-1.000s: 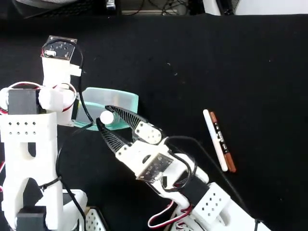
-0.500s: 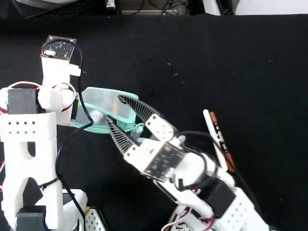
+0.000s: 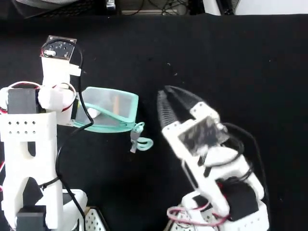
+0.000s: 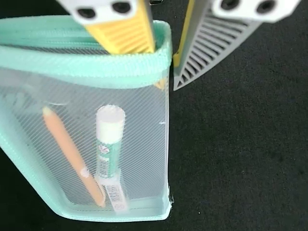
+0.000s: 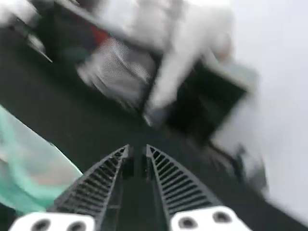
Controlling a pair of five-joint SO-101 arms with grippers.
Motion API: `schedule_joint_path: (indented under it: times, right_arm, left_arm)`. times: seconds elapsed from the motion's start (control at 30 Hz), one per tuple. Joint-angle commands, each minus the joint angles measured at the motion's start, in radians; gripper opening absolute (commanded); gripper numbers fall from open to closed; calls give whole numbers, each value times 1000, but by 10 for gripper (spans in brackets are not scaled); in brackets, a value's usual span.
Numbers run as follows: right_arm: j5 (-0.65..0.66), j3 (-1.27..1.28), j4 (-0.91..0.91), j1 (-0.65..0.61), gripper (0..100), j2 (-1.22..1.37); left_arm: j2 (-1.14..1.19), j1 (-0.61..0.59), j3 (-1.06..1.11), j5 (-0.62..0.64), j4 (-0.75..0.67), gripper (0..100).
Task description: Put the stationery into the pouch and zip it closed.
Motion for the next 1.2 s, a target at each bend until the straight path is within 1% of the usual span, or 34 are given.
schedule_joint_path:
  times: [0.0,0.07,0.17,0.3,0.43,0.53,0.63,0.8,0.9,1.03,1.17]
  right_arm:
    - [12,94,32,201,75,10]
    - [14,186,32,273,119,10]
    - [38,309,34,338,166,12]
    - [130,406,40,390,139,25]
    - [144,374,38,453,123,188]
    - [141,251,41,493,123,414]
    - [140,73,57,503,123,696]
    - [147,-278,178,496,123,1159]
    - [173,-475,244,496,123,1386]
    - [232,-670,324,486,123,1609]
    - [250,-765,342,486,123,1716]
  left_arm:
    - [-11,4,-4,-9,2,30]
    - [-11,4,-5,-9,2,30]
    - [-9,4,-4,-9,2,30]
    - [-9,4,-2,-9,2,30]
    - [-8,4,1,-9,2,30]
    - [-8,4,2,-9,2,30]
    - [-6,4,2,-9,2,30]
    - [-8,4,4,-9,2,30]
    - [-8,4,4,-9,2,30]
    - [-8,4,4,-9,2,30]
    - [-6,4,5,-9,2,30]
